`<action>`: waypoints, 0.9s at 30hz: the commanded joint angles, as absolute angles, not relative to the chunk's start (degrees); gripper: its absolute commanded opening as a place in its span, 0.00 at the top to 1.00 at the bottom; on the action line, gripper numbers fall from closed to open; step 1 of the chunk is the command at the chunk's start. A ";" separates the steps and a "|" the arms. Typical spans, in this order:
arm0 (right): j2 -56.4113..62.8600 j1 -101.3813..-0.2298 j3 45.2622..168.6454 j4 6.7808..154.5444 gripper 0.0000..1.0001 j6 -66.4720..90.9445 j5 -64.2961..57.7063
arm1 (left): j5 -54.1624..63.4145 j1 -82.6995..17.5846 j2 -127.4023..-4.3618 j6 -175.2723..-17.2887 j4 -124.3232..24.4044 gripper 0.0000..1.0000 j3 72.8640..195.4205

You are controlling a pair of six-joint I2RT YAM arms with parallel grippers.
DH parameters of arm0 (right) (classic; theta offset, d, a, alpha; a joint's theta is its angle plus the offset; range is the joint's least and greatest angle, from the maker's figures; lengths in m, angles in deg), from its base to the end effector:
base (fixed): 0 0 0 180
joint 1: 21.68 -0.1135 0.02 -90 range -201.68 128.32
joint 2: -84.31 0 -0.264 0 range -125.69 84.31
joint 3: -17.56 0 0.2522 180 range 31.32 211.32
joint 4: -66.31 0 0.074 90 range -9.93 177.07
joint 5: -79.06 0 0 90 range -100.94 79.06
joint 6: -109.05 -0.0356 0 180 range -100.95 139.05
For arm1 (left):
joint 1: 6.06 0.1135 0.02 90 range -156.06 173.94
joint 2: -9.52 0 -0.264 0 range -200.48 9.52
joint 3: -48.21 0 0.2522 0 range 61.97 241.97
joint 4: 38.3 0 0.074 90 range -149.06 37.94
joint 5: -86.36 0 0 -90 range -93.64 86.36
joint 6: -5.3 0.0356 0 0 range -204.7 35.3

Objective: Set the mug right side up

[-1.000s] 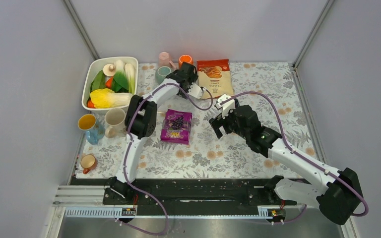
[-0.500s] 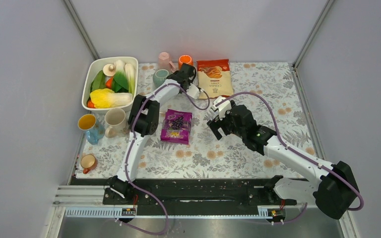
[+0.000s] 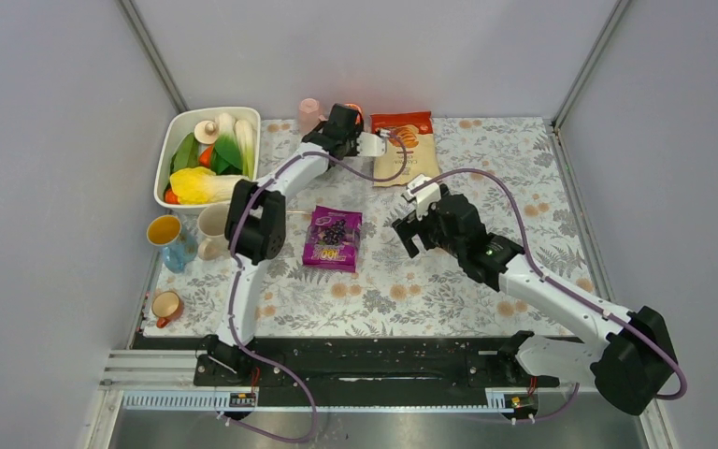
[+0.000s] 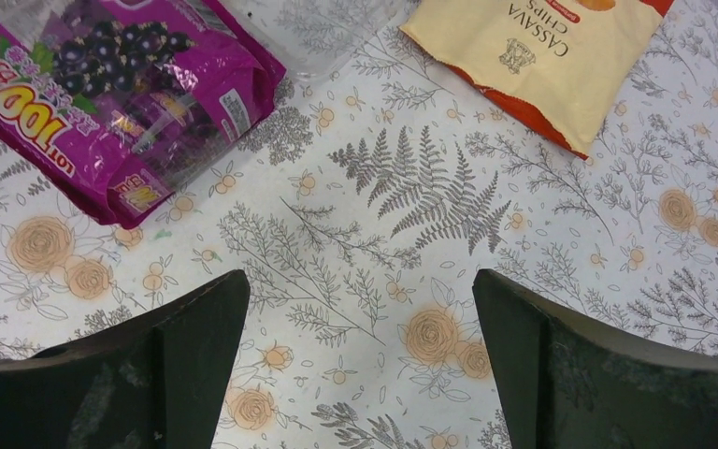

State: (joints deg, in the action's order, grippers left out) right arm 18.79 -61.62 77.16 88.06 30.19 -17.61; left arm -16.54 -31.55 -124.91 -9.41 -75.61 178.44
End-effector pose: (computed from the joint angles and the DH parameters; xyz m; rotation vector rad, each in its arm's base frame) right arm 0.2007 0.1627 0.2770 -0.8204 1.8849 0.1930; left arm 0.4888 -0.2242 0.2115 1.7513 1.6061 0.6934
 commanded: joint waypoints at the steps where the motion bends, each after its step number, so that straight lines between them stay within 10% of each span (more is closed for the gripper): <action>1: 20.92 -60.74 78.27 81.06 0.00 26.00 -15.10 | -11.26 -30.46 -112.51 -32.69 -69.05 1.00 177.54; 27: -21.95 -51.47 103.44 45.29 0.01 -8.78 23.18 | 6.71 -29.09 -98.12 -72.94 -82.29 1.00 175.54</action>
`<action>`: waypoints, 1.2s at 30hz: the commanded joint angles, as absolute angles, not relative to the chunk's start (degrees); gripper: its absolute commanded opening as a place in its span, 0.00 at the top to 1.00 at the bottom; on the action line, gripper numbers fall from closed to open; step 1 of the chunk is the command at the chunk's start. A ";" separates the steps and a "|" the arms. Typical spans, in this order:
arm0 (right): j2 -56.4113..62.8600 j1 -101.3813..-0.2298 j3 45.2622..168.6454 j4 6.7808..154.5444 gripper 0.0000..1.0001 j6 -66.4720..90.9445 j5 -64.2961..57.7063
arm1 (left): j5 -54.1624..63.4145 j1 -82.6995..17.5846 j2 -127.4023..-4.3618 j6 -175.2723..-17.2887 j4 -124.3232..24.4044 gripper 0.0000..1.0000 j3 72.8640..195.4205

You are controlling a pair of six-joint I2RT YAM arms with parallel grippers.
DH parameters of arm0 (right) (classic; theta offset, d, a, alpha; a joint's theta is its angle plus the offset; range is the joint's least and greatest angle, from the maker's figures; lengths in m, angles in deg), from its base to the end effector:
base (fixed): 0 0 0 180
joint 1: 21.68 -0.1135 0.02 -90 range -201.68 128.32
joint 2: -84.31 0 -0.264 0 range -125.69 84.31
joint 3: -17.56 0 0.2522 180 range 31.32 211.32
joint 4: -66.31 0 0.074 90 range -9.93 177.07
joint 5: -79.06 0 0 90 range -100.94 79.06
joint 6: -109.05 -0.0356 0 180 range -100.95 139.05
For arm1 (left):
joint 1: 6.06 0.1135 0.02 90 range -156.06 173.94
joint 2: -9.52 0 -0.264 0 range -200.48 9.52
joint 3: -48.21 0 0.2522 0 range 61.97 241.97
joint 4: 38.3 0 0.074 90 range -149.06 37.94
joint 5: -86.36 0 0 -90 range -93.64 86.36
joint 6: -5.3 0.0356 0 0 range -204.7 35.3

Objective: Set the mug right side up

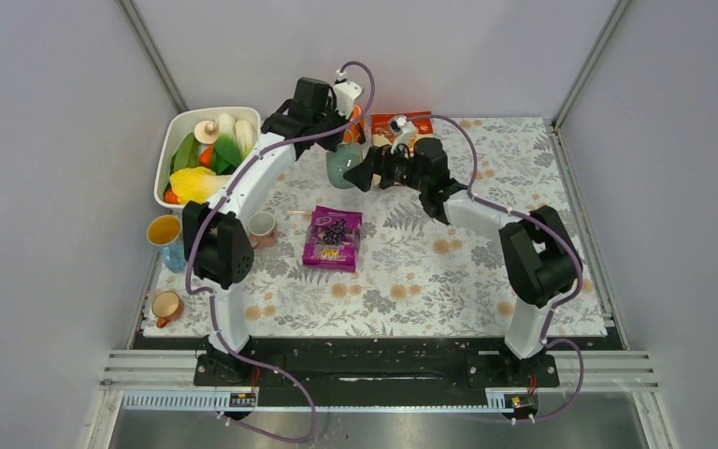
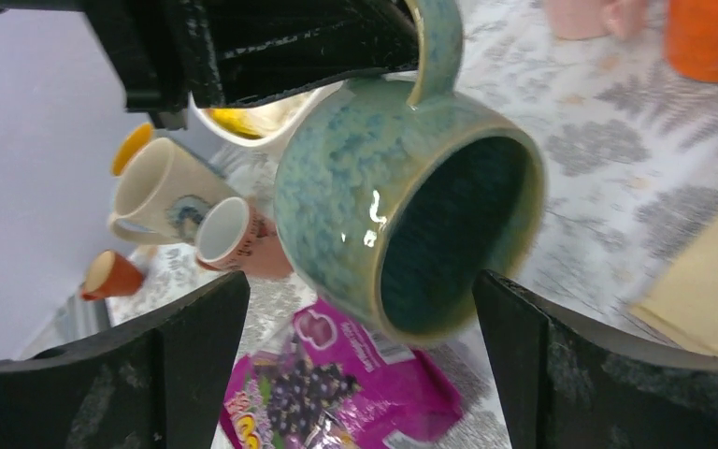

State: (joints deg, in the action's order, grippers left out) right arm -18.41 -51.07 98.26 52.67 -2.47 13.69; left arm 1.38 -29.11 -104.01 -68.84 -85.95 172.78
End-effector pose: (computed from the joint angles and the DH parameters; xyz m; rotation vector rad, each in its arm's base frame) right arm 0.3562 0.2176 0.2610 -0.4576 1.7555 1.0130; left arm 0.4228 -0.1833 0.3386 0.7825 2.0689 -0.1665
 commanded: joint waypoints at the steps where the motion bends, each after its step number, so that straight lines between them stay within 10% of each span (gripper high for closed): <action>1: -22.80 -51.51 103.69 43.65 0.02 -9.98 24.10 | 7.46 -29.09 -98.20 -73.73 -82.91 1.00 176.16; 4: -23.60 -51.60 103.43 38.29 0.20 -11.34 26.88 | 9.80 -29.11 -98.40 -75.77 -84.04 1.00 177.42; 11: -19.55 -52.44 101.83 42.71 1.00 -0.41 30.41 | 13.79 -28.76 -96.84 -76.99 -88.86 1.00 178.27; 13: -16.83 -52.52 100.60 47.71 1.00 8.44 30.12 | 16.51 -28.01 -95.55 -74.83 -91.97 0.98 177.82; 17: -10.28 -54.14 99.61 65.49 1.00 29.56 27.69 | 22.67 -24.48 -91.70 -72.10 -98.88 0.22 177.21; 19: -7.63 -56.42 100.09 74.71 1.00 40.35 23.48 | 24.23 -22.98 -89.36 -69.50 -102.94 0.05 177.38; 36: -0.05 -78.46 102.50 98.76 1.00 72.10 -7.68 | 2.09 -43.72 -82.74 -60.92 -110.24 0.01 168.38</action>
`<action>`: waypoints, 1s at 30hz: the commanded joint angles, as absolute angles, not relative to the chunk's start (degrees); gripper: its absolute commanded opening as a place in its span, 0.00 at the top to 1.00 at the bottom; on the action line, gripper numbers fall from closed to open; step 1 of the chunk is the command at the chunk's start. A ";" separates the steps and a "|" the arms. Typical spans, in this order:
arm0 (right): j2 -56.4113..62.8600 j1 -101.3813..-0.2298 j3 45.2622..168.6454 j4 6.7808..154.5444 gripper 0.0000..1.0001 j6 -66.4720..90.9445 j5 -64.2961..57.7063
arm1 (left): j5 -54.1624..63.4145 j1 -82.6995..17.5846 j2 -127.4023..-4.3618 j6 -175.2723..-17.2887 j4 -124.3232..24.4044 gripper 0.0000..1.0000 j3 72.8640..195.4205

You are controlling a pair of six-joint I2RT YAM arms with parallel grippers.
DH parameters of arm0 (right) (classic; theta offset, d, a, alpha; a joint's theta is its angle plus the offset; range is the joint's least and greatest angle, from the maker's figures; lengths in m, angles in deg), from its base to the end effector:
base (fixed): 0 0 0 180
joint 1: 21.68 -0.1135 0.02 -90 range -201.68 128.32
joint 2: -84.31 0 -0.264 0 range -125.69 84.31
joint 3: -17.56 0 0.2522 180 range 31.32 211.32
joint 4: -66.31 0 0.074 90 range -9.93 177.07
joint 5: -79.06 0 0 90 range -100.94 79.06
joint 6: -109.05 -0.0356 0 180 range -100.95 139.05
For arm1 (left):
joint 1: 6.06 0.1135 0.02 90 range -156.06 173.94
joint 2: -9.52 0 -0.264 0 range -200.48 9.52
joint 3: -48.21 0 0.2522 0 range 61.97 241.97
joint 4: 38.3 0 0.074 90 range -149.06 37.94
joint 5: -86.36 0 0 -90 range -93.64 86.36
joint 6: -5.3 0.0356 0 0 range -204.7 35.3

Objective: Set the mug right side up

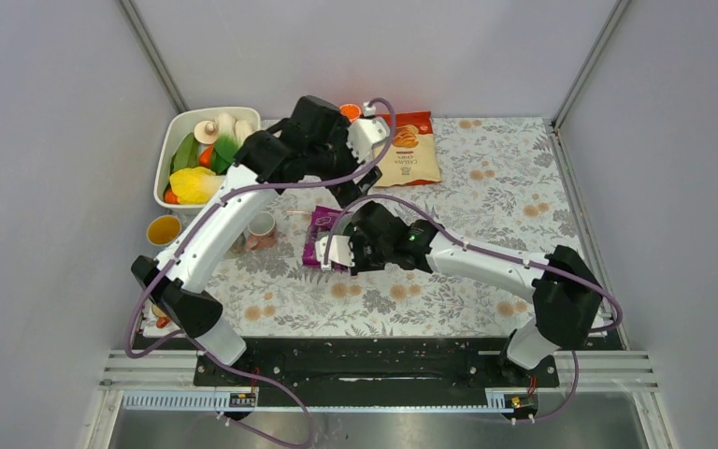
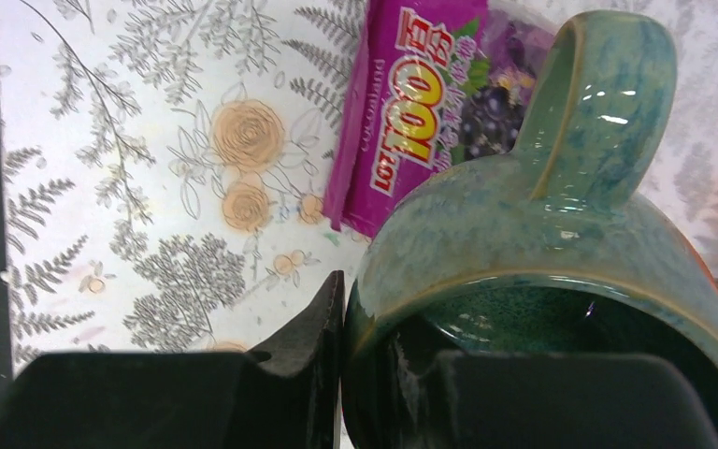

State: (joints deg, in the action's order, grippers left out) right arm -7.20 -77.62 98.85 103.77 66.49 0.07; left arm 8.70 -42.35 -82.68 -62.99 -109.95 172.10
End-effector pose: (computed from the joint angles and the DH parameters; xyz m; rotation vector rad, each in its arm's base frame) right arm 0.1896 0.2925 0.2521 -1.9408 1.4190 0.2998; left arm 0.2600 -0.2003 0.4399 1.2029 1.9333 -0.3785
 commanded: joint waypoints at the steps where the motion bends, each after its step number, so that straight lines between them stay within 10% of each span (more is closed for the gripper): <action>1: 0.23 -78.97 102.38 98.50 1.00 72.16 -8.73 | 1.77 -44.31 -82.71 -60.55 -110.10 0.01 167.36; 14: -0.80 -81.27 104.29 97.36 1.00 70.23 -12.88 | -13.62 -49.50 -83.69 -59.31 -96.93 0.14 154.26; 17: -0.39 -81.31 104.00 96.34 1.00 69.68 -13.81 | -17.19 -49.89 -84.31 -57.78 -93.88 0.32 150.96; 21: -0.22 -81.27 103.10 95.76 1.00 69.49 -14.81 | -18.23 -49.84 -84.52 -57.27 -92.57 0.96 149.33; 27: -0.75 -81.27 102.08 94.40 0.99 67.75 -18.24 | -17.97 -49.06 -84.26 -57.37 -91.10 1.00 147.68; 30: 0.01 -81.27 100.75 93.66 0.56 67.29 -20.47 | -17.25 -47.42 -84.34 -57.98 -90.51 1.00 147.33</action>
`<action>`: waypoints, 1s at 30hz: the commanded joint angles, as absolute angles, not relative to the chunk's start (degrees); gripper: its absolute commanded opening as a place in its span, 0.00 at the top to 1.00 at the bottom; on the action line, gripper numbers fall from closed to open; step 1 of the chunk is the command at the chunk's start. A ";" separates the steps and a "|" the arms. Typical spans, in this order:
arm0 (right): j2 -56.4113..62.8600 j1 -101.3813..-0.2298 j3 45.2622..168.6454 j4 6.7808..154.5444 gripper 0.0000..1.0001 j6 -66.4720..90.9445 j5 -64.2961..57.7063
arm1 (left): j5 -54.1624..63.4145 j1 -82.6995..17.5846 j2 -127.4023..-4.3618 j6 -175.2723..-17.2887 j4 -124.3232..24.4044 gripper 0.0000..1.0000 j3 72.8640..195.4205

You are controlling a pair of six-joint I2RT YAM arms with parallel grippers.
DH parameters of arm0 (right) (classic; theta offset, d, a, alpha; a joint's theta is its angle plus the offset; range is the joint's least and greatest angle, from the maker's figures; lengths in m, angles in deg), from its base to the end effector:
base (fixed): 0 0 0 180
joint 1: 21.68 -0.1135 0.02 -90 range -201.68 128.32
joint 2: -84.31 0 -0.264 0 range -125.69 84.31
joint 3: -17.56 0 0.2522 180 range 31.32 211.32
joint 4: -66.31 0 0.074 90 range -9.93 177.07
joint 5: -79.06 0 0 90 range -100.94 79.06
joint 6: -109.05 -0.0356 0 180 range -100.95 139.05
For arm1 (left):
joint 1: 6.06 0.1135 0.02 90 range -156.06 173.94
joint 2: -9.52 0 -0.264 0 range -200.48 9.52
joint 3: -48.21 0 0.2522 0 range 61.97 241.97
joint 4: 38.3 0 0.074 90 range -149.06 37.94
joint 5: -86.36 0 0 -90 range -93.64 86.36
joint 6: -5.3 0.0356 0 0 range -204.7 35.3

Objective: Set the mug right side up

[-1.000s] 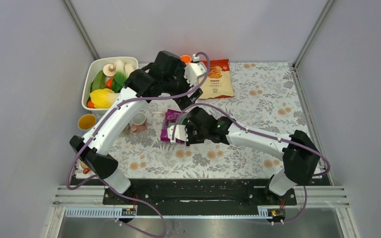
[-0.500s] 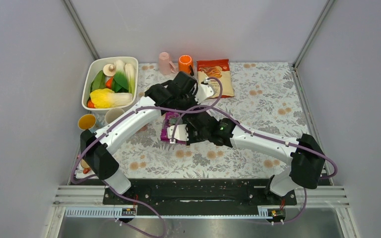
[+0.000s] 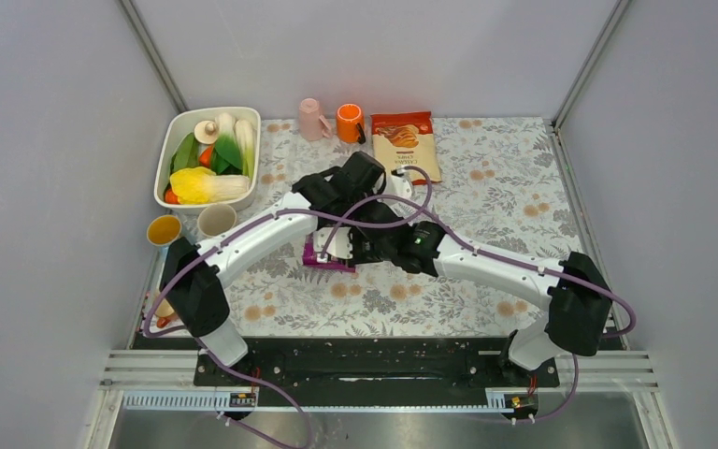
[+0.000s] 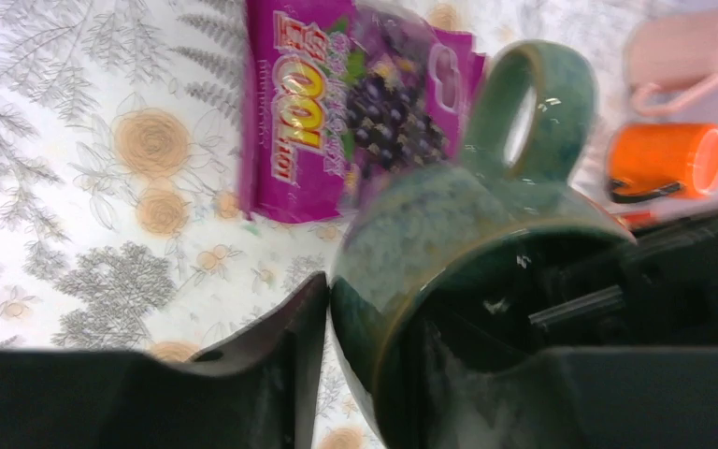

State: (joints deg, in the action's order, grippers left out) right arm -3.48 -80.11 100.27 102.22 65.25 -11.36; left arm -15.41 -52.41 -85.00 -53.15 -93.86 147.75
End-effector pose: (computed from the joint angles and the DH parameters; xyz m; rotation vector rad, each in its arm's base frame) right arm 0.1802 0.2927 0.2831 -1.8086 1.4019 0.1028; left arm 0.2546 -0.2564 0.3147 1.4582 1.9468 0.1362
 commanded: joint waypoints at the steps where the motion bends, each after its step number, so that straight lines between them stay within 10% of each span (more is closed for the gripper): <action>1: 0.47 -81.27 100.09 93.62 0.42 67.18 -20.74 | -16.61 -46.64 -84.32 -58.32 -90.50 1.00 147.40; 7: 5.74 -81.36 94.51 88.46 0.19 66.58 -21.82 | -13.02 -40.17 -83.83 -60.28 -91.38 1.00 149.43; 30: 16.95 -77.72 86.57 85.24 0.15 52.07 -11.69 | 5.46 -28.80 -77.03 -63.71 -100.69 1.00 147.60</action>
State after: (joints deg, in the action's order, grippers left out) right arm 14.90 -79.48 87.74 88.19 58.16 -14.33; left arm 0.64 -30.05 -84.78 -62.70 -100.82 146.35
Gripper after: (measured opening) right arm 0.844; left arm 0.050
